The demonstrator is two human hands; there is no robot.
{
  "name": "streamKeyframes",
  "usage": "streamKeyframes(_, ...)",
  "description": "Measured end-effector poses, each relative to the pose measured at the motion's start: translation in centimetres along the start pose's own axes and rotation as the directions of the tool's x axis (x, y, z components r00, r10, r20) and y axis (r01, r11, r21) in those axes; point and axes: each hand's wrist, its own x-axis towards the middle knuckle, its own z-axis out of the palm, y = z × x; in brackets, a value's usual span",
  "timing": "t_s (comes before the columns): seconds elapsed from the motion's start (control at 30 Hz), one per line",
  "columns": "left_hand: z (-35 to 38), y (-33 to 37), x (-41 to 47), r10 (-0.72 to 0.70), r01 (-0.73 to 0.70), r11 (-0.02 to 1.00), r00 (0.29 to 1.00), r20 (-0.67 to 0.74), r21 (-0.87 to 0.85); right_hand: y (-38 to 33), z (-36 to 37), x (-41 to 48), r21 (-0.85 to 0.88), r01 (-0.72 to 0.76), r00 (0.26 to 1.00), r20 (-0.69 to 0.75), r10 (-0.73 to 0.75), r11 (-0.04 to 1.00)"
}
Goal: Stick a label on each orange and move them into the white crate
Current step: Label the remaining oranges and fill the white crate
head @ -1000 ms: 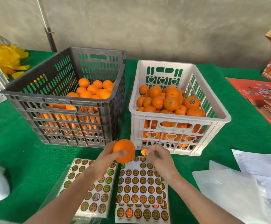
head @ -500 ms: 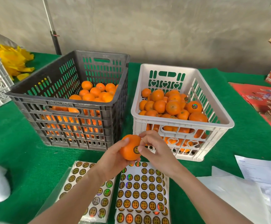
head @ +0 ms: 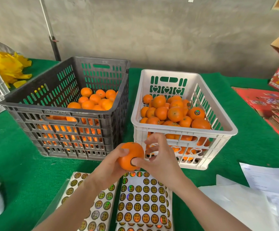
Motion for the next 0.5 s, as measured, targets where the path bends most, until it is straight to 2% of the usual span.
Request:
streamKeyframes(0.07,0.3,0.6,-0.2,0.040,-0.042,0.999,0.998,0.039,0.033,-0.1,-0.3,-0.1,0.068,0.037,0.998,0.052,-0.041,0.997)
streamKeyframes(0.17,1.6,1.9,-0.1,0.119,-0.125,0.991,0.987,0.105,0.054,-1.0,-0.3,-0.4,0.032,0.252,0.964,0.077,-0.254,0.967)
streamKeyframes(0.27,3.7,3.4,0.9,0.184,-0.194,0.977,0.977,0.111,0.090,-2.1,-0.8,1.1,-0.018,0.346,0.935,-0.077,-0.346,0.938)
streamKeyframes(0.33,5.1,4.7,1.8,0.261,-0.279,0.922,0.960,0.099,0.268,-2.4,-2.1,3.3,0.015,0.309,0.929,-0.218,-0.299,0.951)
streamKeyframes(0.4,5.8,6.1,3.3,0.368,-0.333,0.833,0.930,0.008,0.442,-2.2,-4.0,6.6,0.023,0.215,0.925,-0.326,-0.196,0.976)
streamKeyframes(0.5,5.8,7.7,5.2,0.341,-0.237,0.847,0.929,-0.145,0.476,-0.6,-6.6,12.3,-0.054,-0.014,0.955,-0.297,-0.003,0.998)
